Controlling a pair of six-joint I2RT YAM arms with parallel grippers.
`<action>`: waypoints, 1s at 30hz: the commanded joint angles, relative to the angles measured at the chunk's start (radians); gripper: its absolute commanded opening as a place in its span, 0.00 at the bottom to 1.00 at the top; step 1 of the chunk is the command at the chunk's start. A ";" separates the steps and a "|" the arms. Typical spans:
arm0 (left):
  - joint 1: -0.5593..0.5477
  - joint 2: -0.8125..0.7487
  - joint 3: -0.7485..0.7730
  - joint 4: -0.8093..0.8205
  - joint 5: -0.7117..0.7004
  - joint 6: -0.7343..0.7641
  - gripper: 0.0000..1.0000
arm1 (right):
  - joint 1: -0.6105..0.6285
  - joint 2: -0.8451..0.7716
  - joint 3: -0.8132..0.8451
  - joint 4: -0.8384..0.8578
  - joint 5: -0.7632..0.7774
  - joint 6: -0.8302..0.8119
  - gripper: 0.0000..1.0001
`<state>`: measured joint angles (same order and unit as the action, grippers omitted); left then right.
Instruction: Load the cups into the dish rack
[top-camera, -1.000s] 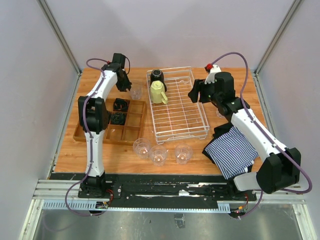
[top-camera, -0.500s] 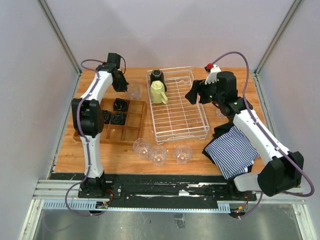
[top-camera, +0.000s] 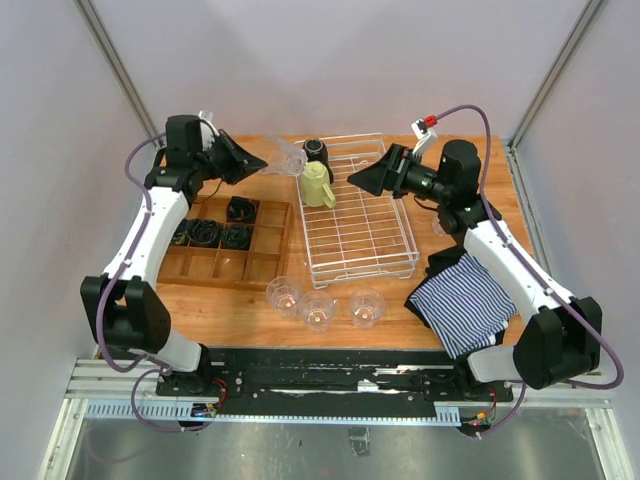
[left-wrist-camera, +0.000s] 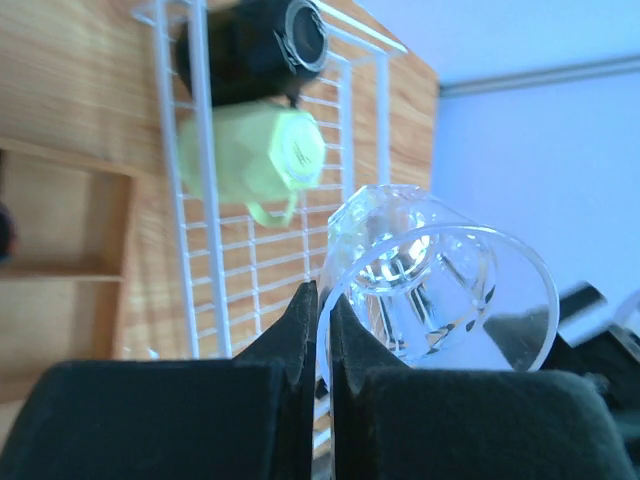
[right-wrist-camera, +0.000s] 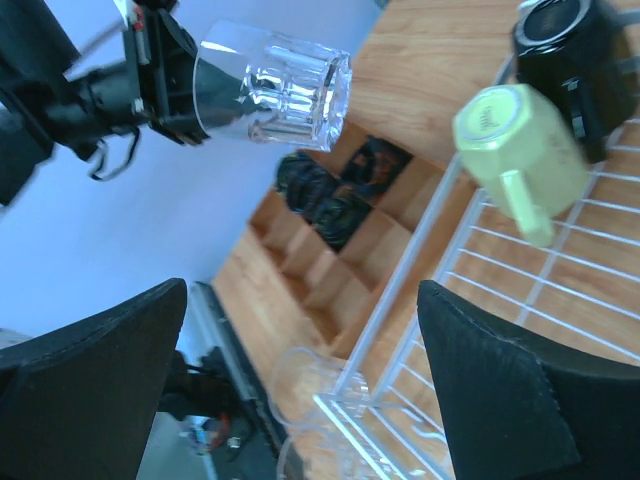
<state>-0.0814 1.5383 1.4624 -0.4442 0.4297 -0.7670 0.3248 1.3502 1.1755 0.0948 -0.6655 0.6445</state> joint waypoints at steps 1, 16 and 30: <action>-0.001 -0.114 -0.132 0.239 0.241 -0.236 0.00 | -0.015 0.035 -0.121 0.446 -0.145 0.422 0.99; -0.048 -0.251 -0.398 0.565 0.382 -0.595 0.00 | 0.038 0.195 -0.184 1.013 -0.106 0.938 0.99; -0.070 -0.271 -0.414 0.602 0.368 -0.650 0.01 | 0.098 0.258 -0.119 1.001 -0.052 0.926 0.98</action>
<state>-0.1417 1.3022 1.0592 0.0807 0.7643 -1.3773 0.3897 1.5894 1.0077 1.0302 -0.7410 1.5539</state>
